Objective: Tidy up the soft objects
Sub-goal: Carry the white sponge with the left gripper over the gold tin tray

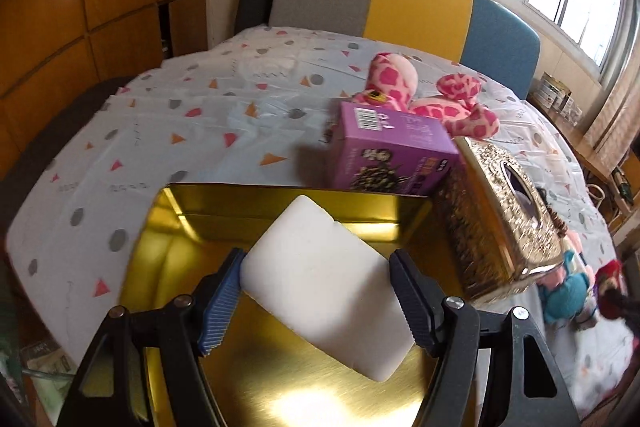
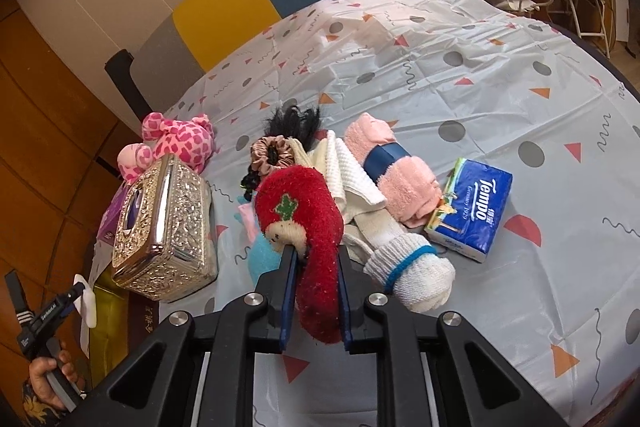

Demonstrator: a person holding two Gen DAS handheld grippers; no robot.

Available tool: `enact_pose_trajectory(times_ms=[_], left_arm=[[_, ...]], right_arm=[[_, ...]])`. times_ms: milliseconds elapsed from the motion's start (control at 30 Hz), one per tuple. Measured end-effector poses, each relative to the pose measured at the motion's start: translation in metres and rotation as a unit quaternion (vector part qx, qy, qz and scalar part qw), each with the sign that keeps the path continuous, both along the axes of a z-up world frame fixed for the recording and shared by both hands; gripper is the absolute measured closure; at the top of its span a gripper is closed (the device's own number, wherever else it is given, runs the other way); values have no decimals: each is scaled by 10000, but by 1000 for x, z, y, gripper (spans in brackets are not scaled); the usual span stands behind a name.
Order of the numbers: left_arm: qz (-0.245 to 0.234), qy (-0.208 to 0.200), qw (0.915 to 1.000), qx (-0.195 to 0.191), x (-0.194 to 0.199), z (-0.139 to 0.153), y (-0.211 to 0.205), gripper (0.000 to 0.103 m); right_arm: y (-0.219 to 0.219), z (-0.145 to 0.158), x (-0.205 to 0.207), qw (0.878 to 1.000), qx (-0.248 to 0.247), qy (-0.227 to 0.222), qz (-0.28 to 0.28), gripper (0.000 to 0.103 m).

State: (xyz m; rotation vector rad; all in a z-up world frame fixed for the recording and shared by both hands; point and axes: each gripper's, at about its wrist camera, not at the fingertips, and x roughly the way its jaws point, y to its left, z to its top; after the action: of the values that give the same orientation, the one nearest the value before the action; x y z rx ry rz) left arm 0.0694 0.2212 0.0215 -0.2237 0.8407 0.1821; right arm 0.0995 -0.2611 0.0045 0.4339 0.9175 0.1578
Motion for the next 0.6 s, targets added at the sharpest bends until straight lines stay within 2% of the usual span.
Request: enact_pose_trajectory(times_ms=[300,600], left_arm=[[106,-145,9992,353,-40,7,25,30],[197,-119,9989,416,-67,-2,41,29]], right_arm=[[38,12,21,9996,-29,-51,276,87],[82,14,55,9987,-198,60,474,87]])
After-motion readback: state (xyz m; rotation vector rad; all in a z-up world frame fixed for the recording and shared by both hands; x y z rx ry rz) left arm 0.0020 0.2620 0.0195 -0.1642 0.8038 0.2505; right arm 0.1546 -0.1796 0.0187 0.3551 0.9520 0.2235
